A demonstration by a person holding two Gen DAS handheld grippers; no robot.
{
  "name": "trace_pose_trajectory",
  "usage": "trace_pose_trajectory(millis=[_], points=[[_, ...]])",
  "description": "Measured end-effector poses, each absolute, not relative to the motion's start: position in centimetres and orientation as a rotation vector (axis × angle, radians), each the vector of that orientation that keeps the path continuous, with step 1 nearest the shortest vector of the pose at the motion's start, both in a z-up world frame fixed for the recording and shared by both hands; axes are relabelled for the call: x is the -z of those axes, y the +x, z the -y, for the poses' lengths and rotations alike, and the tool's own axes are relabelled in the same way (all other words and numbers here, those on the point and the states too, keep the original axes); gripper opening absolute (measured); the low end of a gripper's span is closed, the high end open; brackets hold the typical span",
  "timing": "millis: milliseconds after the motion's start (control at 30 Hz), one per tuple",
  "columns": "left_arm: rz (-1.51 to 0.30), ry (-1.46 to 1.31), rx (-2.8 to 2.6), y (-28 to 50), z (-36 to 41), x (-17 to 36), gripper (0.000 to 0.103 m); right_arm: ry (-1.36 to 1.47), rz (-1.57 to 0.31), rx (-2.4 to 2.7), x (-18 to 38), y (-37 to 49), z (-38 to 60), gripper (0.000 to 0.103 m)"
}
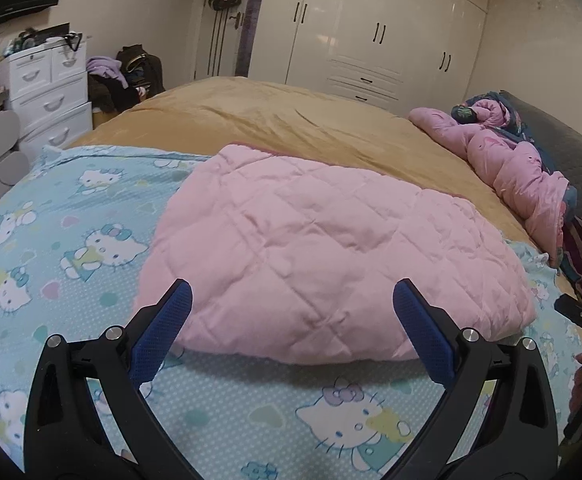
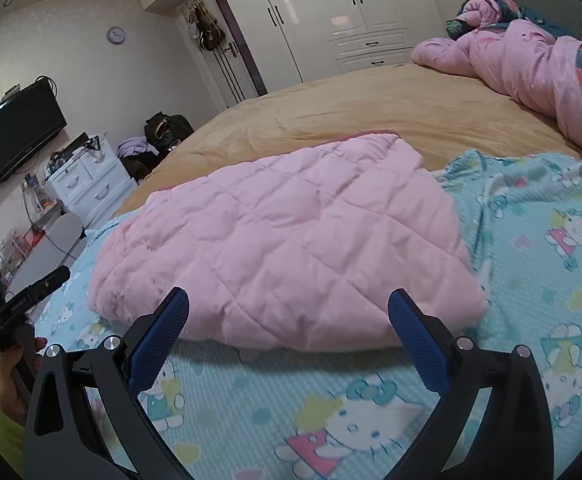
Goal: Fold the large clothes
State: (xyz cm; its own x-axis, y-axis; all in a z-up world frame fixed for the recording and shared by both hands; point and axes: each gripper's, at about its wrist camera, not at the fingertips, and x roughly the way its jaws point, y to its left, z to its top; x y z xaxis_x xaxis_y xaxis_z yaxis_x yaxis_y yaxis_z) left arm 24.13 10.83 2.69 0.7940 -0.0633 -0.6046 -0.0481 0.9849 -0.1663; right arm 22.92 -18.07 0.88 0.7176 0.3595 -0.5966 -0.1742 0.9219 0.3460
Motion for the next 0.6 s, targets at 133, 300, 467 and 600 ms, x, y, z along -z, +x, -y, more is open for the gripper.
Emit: trace_pose_trajectory(millis=[133, 300, 467, 600], points=[[-0.650, -0.160, -0.007, 22.8, -10.8, -2.7, 0.095, 0.275, -0.708, -0.292, -1.0, 21.5, 18.9, 0.099], [-0.655, -0.151, -0.013, 21.4, -11.1, -2.6, 0.095, 0.286, -0.709, -0.283, -1.0, 20.4, 19.9, 0.099], [-0.687, -0.132, -0.029, 20.4, -11.5, -1.7, 0.095, 0.300, -0.721, -0.276, -0.7, 19.4, 21.0, 0.099], [-0.715, -0.119, -0.050, 19.7, -12.1, -0.8, 0.095, 0.321, -0.742, -0.267, -0.2, 19.0, 21.8, 0.099]])
